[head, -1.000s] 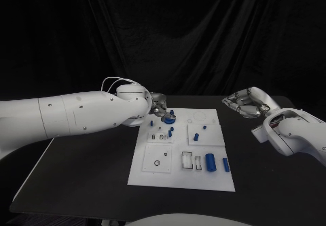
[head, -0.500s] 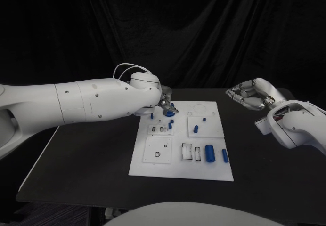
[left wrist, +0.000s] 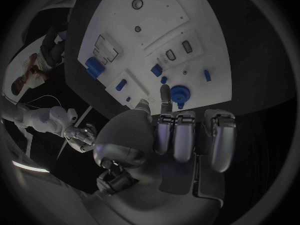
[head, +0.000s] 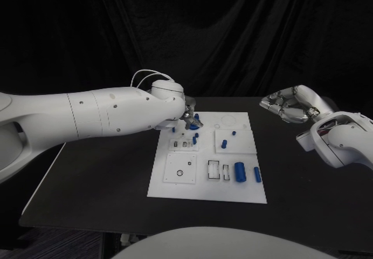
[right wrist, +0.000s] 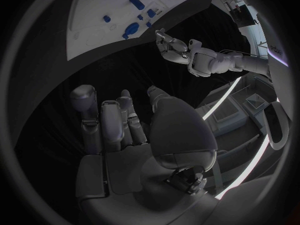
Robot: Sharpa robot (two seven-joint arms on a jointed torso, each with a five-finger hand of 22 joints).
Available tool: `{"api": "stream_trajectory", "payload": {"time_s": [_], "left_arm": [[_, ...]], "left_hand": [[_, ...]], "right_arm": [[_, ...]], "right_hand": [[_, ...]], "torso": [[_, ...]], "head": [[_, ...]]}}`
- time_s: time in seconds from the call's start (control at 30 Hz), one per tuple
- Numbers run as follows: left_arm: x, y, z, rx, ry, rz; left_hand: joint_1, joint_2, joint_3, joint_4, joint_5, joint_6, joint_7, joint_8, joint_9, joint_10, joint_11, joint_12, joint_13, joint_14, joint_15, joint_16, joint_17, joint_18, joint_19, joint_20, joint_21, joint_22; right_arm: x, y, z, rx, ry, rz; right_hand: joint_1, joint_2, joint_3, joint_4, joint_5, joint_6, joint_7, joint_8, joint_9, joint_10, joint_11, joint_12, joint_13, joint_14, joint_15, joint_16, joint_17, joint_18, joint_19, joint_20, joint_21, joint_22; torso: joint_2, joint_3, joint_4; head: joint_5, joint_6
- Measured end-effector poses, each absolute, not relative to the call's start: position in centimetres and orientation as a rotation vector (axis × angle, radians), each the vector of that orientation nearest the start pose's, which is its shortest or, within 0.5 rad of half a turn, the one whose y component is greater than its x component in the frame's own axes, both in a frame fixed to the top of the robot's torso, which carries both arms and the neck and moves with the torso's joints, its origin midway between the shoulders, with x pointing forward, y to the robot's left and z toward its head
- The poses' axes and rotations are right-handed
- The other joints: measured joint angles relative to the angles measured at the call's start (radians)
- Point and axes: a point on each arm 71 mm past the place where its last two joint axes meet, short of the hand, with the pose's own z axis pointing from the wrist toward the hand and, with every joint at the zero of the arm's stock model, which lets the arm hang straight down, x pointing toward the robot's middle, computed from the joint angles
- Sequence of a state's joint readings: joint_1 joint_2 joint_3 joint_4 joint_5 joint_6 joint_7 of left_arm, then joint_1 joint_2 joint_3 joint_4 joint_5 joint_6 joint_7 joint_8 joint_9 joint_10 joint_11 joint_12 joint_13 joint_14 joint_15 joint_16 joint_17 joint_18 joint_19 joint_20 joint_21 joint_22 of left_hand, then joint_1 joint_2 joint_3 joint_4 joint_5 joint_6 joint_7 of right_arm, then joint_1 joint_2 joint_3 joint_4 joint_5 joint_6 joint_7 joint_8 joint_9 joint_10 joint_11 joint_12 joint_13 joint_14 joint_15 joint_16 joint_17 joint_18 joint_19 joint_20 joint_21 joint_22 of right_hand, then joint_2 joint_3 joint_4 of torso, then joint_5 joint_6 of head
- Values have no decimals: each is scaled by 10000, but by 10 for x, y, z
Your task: Assemble the parts on the task board
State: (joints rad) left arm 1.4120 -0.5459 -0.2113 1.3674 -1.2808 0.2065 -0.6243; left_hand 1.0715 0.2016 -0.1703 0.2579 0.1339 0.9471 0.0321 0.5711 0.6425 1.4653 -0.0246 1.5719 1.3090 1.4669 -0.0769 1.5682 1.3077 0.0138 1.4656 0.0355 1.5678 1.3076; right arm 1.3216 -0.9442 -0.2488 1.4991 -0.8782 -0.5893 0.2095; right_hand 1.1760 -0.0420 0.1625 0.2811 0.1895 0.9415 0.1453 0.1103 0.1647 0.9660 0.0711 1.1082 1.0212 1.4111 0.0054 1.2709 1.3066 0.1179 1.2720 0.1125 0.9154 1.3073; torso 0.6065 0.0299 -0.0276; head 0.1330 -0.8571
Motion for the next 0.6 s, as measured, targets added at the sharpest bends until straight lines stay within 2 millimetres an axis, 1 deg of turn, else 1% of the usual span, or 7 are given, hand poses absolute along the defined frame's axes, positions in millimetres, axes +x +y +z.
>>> {"api": "stream_trajectory", "payload": {"time_s": [0.03,0.1,0.17,0.23,0.37,0.47,0.6], "left_arm": [[517,126,-185,2290,21976,-1069],[517,126,-187,2300,22019,-1046],[517,126,-189,2320,22068,-1037],[516,126,-191,2319,22116,-1025],[515,129,-196,2260,22212,-994],[515,132,-200,2176,22273,-965],[514,133,-204,2104,22319,-962]], "left_hand": [[-68,-6,0,0,0,0,0,-11,28,0,0,0,0,0,0,0,0,0,0,0,0,0],[-101,3,0,0,0,0,0,-13,66,0,0,0,0,0,0,0,0,0,0,0,0,0],[-101,3,0,0,0,0,0,-81,84,0,0,0,0,0,0,0,0,0,0,0,0,0],[-101,3,0,0,0,-1,0,-82,93,0,0,0,0,0,0,0,0,1,0,0,0,-1],[-311,30,42,102,-99,0,0,-197,173,0,0,0,0,0,0,0,0,1,0,1,0,-1],[-311,30,52,112,-99,70,1,-202,204,0,1,-1,0,0,0,0,0,0,0,1,0,-1],[-311,30,52,112,-99,70,1,-202,236,0,1,-1,0,0,1,0,-1,1,0,1,0,-2]], "right_arm": [[483,-270,-182,2715,14933,8481],[483,-272,-182,2601,14936,8382],[482,-274,-182,2458,14937,8285],[482,-275,-181,2259,14935,8172],[481,-279,-181,1814,14912,7902],[481,-283,-180,1491,14883,7684],[480,-289,-179,1152,14839,7385]], "right_hand": [[13,-13,-65,-6,-44,-21,19,0,0,-55,39,-81,-107,0,0,-5,-27,0,0,0,-68,0],[116,-115,-125,-69,-92,-37,35,0,0,-105,22,-204,-284,-35,35,-79,-100,0,1,0,-177,0],[254,-154,-161,-105,-94,-37,35,-23,0,-222,25,-326,-445,-64,9,-119,-161,-1,0,2,-251,4],[516,-184,-249,-193,-160,-57,14,-49,0,-448,7,-585,-768,-170,11,-281,-300,0,-35,37,-418,8],[779,-245,-329,-274,-237,-73,-2,-49,1,-441,0,-667,-927,-170,11,-311,-388,-3,-35,37,-461,8],[947,-223,-364,-309,-315,-73,-2,-49,16,-248,-30,-655,-919,-170,11,-311,-401,-3,-12,15,-461,7],[1097,-195,-369,-314,-279,-48,-27,-49,35,-4,-67,-538,-872,-169,10,-311,-401,-3,40,-37,-359,7]], "torso": [[7,0,0],[22,0,0],[32,0,0],[40,0,-4],[44,0,-4],[44,0,-5],[50,-7,-5]], "head": [[5,2],[19,4],[29,4],[42,-11],[35,-68],[47,-78],[77,-95]]}}
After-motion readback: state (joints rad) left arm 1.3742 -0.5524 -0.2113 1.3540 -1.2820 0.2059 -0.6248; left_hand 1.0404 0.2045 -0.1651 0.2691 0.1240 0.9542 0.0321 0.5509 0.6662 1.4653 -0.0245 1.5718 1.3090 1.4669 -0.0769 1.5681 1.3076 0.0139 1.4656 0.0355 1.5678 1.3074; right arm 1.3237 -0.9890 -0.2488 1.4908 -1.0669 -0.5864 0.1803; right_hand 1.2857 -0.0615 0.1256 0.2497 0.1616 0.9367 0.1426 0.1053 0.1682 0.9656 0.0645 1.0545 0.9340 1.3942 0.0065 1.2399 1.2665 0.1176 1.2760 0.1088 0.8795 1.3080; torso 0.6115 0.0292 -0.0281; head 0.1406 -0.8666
